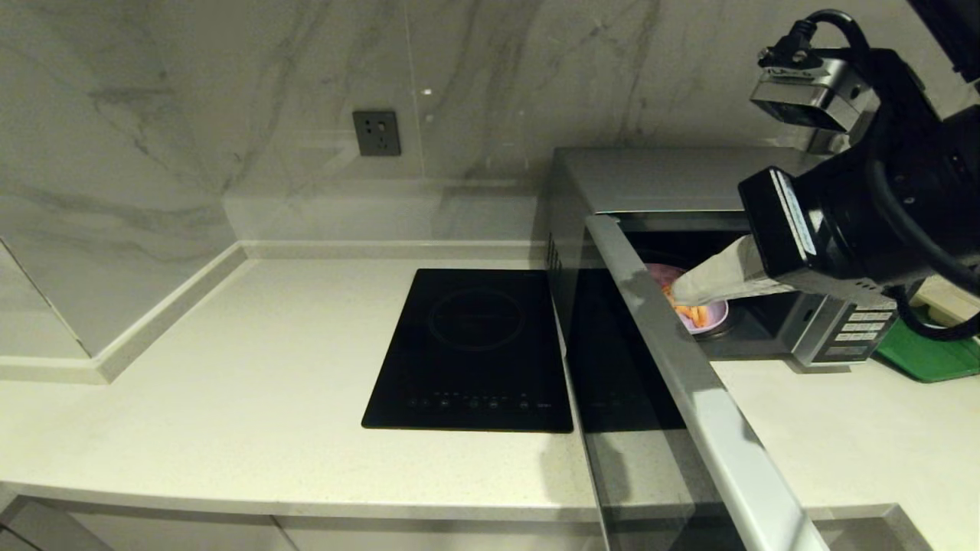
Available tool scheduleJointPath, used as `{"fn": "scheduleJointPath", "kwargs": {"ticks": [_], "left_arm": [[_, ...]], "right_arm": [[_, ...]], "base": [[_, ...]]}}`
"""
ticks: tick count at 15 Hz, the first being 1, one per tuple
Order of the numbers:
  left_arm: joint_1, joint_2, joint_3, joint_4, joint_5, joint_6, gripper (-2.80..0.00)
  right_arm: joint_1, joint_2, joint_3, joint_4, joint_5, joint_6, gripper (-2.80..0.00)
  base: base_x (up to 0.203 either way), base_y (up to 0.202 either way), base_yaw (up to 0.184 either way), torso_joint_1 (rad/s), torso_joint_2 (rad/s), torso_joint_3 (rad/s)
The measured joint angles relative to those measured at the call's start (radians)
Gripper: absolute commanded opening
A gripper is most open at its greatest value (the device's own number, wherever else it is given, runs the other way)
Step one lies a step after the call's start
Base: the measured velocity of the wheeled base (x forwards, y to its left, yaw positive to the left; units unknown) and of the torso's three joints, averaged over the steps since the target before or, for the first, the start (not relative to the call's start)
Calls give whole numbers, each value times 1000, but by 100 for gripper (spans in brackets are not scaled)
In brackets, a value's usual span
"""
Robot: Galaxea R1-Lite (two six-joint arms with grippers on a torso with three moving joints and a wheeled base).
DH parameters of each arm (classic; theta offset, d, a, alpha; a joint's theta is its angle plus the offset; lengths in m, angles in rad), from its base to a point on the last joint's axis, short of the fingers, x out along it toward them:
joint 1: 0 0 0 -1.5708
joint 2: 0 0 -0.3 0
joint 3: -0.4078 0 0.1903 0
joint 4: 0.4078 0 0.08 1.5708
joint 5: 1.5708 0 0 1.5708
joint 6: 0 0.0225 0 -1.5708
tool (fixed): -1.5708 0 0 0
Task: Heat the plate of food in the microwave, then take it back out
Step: Close the microwave oven
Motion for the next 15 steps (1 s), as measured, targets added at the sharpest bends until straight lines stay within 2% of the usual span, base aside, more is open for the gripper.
{"fn": "scheduleJointPath", "kwargs": {"ticks": [4,8,15], "left_arm": [[0,0,0,0,0,0,-280],[0,0,0,-1,0,0,-280],[0,0,0,0,0,0,-280]], "right_arm": [[12,9,1,2,96,-41,-280],[43,37,11,4,100,-47,-280],[57,34,119,11,84,-46,-280]], "base": [[0,0,0,0,0,0],[0,0,0,0,0,0],[0,0,0,0,0,0]]}}
